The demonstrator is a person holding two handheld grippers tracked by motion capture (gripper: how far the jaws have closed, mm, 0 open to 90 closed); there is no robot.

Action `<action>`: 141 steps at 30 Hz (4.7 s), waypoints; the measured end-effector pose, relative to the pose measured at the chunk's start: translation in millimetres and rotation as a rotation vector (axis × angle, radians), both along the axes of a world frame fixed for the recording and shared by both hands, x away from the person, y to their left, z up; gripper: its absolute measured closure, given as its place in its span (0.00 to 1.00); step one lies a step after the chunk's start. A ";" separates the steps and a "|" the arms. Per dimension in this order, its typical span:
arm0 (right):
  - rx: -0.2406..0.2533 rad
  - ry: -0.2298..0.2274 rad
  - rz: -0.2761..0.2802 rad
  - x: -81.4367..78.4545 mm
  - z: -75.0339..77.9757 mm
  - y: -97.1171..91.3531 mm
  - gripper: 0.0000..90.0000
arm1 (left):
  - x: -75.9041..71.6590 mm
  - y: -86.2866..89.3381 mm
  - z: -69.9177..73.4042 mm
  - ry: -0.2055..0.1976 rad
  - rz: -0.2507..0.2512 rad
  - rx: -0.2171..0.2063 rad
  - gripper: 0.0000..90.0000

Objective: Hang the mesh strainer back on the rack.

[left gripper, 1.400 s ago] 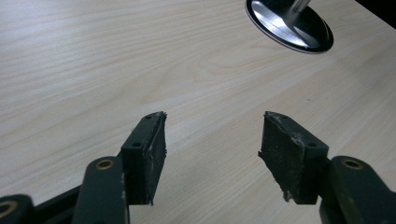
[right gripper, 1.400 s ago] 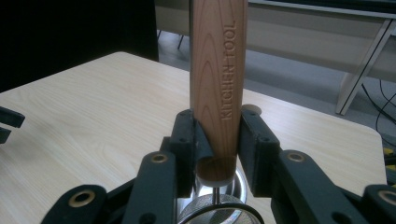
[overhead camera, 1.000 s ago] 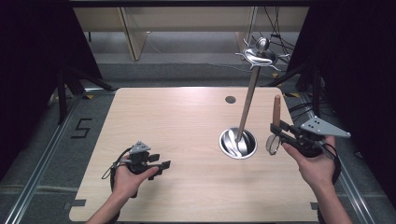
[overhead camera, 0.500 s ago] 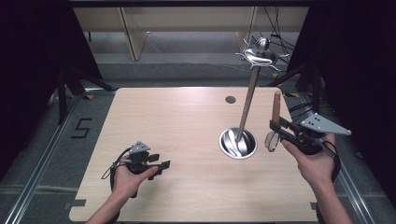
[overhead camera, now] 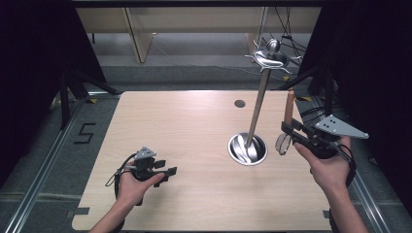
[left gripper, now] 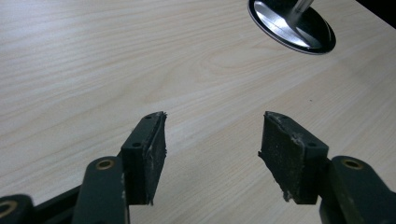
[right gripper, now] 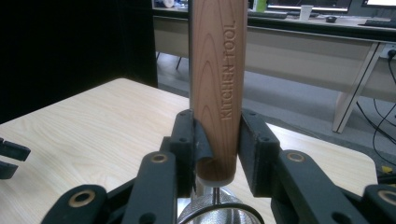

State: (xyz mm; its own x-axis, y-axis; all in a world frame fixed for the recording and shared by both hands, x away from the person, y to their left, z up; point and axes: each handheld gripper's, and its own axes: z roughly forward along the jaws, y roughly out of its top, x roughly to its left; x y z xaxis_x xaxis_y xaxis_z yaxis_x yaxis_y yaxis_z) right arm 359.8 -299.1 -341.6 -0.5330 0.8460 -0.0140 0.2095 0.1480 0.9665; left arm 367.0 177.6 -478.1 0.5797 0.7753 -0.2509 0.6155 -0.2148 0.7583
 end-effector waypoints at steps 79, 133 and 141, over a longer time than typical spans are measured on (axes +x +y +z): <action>0.082 -0.072 -0.008 3.6 38.9 12.0 0.78 | 0.8 0.5 -0.5 -0.001 0.020 -0.008 0.44; 0.053 -0.111 -0.026 9.1 50.1 23.7 0.78 | 0.5 0.7 -0.4 -0.005 0.027 -0.023 0.44; 0.032 -0.104 -0.052 8.8 50.1 26.9 0.78 | 0.6 0.9 -0.4 -0.005 0.026 -0.023 0.44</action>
